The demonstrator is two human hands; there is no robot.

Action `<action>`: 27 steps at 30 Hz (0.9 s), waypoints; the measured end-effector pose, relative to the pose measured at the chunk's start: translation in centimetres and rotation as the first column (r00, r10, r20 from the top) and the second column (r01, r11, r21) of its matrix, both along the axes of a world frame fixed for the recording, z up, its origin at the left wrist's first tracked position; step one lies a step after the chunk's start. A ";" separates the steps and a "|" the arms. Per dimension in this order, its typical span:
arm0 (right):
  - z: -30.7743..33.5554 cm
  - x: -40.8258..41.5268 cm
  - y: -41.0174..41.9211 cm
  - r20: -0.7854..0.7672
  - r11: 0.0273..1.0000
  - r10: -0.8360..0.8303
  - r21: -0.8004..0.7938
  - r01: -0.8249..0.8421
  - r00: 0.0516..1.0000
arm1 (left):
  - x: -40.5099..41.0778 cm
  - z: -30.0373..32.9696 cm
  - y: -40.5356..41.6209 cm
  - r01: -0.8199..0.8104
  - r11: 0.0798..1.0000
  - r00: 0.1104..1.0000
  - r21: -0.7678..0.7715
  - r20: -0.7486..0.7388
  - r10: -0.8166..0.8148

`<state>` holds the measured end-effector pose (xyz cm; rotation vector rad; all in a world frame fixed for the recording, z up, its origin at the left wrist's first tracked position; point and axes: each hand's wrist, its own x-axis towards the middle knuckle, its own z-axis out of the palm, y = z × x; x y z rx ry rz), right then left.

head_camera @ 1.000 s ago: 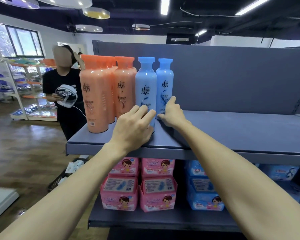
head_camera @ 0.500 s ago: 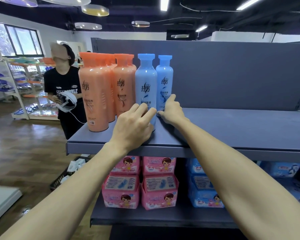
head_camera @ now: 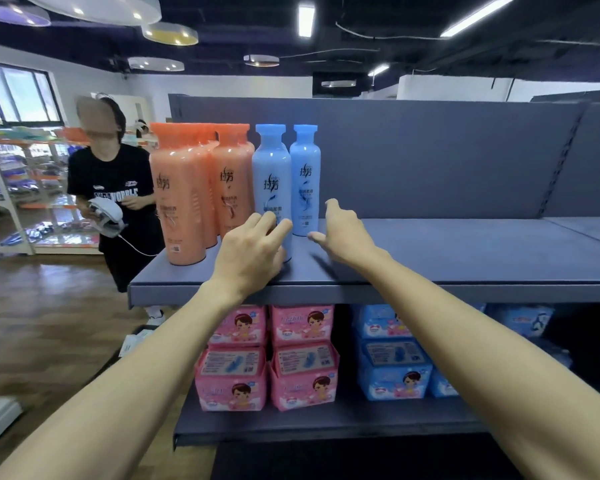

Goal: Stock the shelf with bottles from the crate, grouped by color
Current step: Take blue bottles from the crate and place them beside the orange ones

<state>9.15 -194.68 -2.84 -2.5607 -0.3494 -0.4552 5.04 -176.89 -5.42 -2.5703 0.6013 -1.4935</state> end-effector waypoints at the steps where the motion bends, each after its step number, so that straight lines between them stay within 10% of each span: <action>1: 0.0 -0.6 -0.2 0.001 1.000 0.007 -0.004 -0.007 1.000 | -0.3 0.1 -0.2 -0.006 1.000 1.000 0.024 -0.001 0.006; 27: -4.2 -12.2 -10.0 0.198 0.982 0.087 -0.181 -0.051 0.976 | -6.8 -4.3 -10.0 0.180 0.983 0.980 0.044 -0.089 -0.176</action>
